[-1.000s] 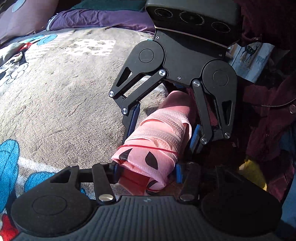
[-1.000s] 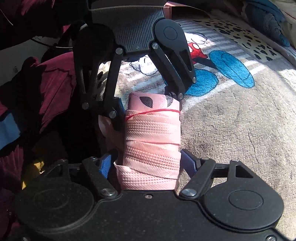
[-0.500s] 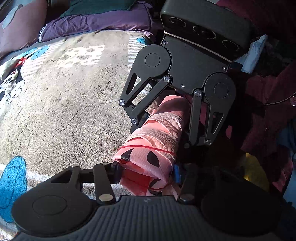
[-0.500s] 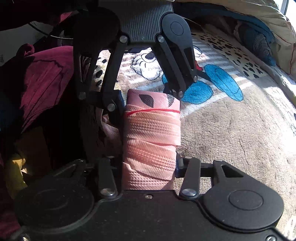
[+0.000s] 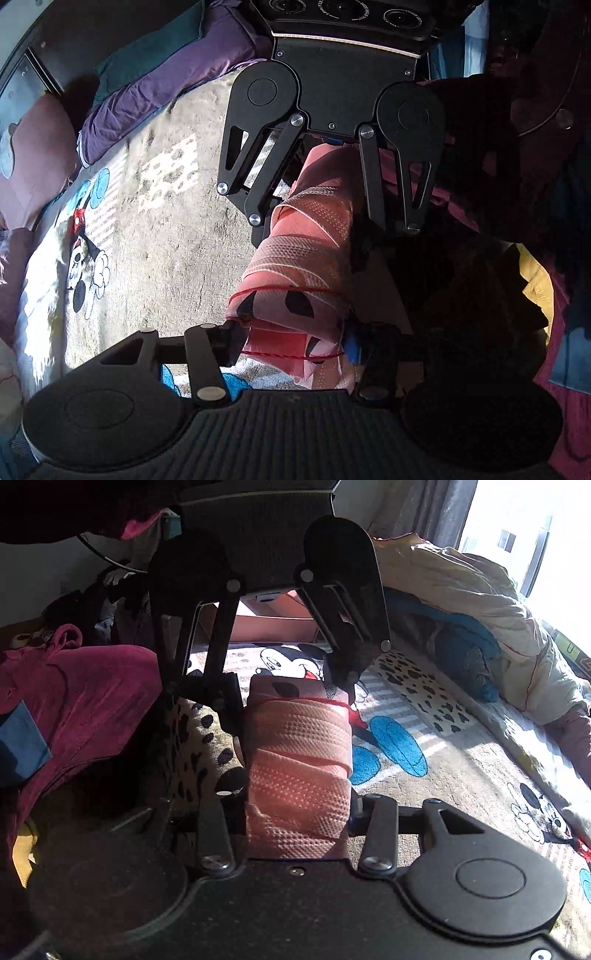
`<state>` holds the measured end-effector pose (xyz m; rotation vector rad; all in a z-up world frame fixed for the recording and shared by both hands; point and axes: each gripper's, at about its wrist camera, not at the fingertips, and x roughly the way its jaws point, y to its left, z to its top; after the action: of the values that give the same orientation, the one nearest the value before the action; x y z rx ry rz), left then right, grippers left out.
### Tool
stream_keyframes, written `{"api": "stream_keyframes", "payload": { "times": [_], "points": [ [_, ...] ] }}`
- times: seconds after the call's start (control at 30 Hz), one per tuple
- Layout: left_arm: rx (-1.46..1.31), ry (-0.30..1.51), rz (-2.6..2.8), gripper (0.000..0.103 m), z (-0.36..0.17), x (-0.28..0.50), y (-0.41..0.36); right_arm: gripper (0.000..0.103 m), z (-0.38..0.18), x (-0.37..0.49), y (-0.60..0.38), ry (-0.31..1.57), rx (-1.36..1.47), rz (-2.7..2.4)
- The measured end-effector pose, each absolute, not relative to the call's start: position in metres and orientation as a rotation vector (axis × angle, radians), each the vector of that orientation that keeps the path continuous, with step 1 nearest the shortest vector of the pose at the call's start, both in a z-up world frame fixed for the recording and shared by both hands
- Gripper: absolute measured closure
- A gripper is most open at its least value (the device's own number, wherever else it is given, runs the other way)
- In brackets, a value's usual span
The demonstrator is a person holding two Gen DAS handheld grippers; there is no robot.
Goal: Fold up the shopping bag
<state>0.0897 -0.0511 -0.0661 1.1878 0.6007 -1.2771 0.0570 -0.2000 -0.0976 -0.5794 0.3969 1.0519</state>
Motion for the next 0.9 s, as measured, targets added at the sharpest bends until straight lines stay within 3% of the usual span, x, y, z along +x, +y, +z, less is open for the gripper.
{"api": "stream_keyframes", "payload": {
  "times": [0.63, 0.9],
  "points": [
    [1.694, 0.465, -1.083, 0.050, 0.118, 0.011, -0.084, 0.061, 0.033, 0.007, -0.209, -0.186, -0.456, 0.985],
    [1.837, 0.522, -0.912, 0.048, 0.144, -0.011, -0.118, 0.061, 0.050, -0.024, -0.220, -0.314, -0.342, 0.914]
  ]
}}
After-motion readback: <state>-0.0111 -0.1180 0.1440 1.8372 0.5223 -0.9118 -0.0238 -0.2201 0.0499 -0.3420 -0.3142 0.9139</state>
